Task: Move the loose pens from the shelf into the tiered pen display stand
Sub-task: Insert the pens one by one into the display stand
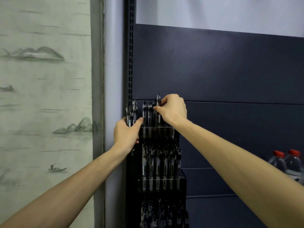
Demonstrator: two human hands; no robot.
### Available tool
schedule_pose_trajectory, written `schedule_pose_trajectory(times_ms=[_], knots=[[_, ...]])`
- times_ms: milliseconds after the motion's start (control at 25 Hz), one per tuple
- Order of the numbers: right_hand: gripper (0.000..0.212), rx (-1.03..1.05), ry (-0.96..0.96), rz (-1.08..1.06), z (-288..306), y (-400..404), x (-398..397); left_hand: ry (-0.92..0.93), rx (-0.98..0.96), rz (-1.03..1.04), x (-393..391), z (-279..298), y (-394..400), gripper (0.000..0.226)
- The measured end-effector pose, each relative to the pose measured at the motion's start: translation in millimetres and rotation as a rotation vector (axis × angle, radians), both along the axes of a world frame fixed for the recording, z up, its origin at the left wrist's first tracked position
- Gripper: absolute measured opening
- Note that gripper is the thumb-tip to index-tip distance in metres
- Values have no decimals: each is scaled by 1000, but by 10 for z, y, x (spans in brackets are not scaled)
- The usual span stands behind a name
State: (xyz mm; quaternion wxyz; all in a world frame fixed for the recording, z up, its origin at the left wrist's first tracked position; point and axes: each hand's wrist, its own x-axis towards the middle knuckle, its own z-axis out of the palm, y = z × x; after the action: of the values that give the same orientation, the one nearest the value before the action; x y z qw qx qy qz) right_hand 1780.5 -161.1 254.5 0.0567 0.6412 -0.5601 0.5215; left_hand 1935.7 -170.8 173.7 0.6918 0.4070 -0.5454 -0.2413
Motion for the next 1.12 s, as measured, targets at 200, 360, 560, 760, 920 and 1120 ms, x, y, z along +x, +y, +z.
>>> schedule_pose_trajectory(times_ms=[200,360,560,760,920,1120], knots=[[26,68,84,-25,-100,3,47,-5,-3,-2,-3,-18,20,20],[21,102,44,12,-27,19,9,4,0,-5,18,-40,-1,19],[20,-20,-160,58,73,36,31,9,11,0,45,-72,-27,21],[19,-44,-146,45,56,17,0,15,28,-2,74,-121,-50,20],[18,95,10,33,-35,-56,12,12,30,6,66,-127,-59,20],[25,116,67,27,-39,-63,22,7,20,-2,-11,-88,-40,20]])
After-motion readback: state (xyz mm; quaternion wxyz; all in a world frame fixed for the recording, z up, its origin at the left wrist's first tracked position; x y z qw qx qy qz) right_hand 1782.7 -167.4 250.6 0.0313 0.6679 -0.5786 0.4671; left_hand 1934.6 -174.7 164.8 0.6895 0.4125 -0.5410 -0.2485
